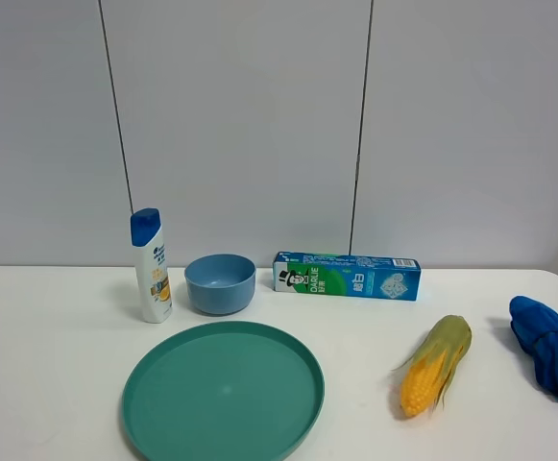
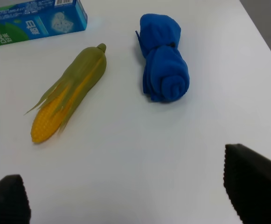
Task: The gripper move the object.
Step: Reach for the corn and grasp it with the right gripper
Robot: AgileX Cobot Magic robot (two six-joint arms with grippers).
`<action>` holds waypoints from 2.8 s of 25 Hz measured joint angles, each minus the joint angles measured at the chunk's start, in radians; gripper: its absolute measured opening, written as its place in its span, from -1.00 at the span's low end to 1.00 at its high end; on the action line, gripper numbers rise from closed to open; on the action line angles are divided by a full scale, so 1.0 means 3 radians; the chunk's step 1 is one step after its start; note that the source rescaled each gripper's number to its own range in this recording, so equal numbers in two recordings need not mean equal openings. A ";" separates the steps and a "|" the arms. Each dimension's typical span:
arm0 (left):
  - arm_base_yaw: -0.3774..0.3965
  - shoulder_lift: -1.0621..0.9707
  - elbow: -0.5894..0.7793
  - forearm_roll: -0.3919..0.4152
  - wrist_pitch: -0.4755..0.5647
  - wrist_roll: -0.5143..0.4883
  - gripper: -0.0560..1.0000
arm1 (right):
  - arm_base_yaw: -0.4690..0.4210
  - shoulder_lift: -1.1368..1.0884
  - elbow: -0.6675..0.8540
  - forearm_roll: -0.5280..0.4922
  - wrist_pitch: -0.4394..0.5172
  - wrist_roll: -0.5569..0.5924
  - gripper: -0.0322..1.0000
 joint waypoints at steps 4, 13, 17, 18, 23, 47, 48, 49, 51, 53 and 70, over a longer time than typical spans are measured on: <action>0.0000 0.0000 0.0000 0.0000 0.0000 0.0000 1.00 | 0.0000 0.0000 0.0000 0.0000 0.0000 0.0000 0.52; 0.0000 0.0000 0.0000 0.0000 0.0000 0.0000 1.00 | 0.0000 0.0000 0.0000 0.0000 0.0000 0.0000 0.52; 0.0000 0.0000 0.0000 0.0000 0.0000 0.0000 1.00 | 0.0000 0.0000 0.0000 0.0000 0.0000 0.0000 0.52; 0.0000 0.0000 0.0000 0.0000 0.0000 0.0000 1.00 | 0.0000 0.0000 0.0000 0.0000 0.0000 0.0000 0.52; 0.0000 0.0000 0.0000 0.0000 0.0000 0.0000 1.00 | 0.0000 0.0000 0.0000 0.0000 0.0000 0.0000 0.52; 0.0000 0.0000 0.0000 0.0000 0.0000 0.0000 1.00 | 0.0000 0.2837 -0.1682 0.0089 -0.0133 -0.0100 0.85; 0.0000 0.0000 0.0000 0.0000 0.0000 0.0000 1.00 | 0.0000 0.3000 -0.1697 0.0089 -0.0155 0.0006 0.85; 0.0000 0.0000 0.0000 0.0000 0.0000 0.0000 1.00 | 0.0000 0.3200 -0.1701 0.0089 -0.0178 0.0125 0.85; 0.0000 0.0000 0.0000 0.0000 0.0000 0.0000 1.00 | 0.0018 0.3586 -0.1701 0.0089 -0.0240 0.0317 0.85; 0.0000 0.0000 0.0000 0.0000 0.0000 0.0000 1.00 | 0.0127 0.3975 -0.1701 0.0080 -0.0386 0.0476 0.85; 0.0000 0.0000 0.0000 0.0000 0.0003 0.0000 1.00 | 0.0636 0.6229 -0.2463 0.0043 -0.0933 0.1189 0.85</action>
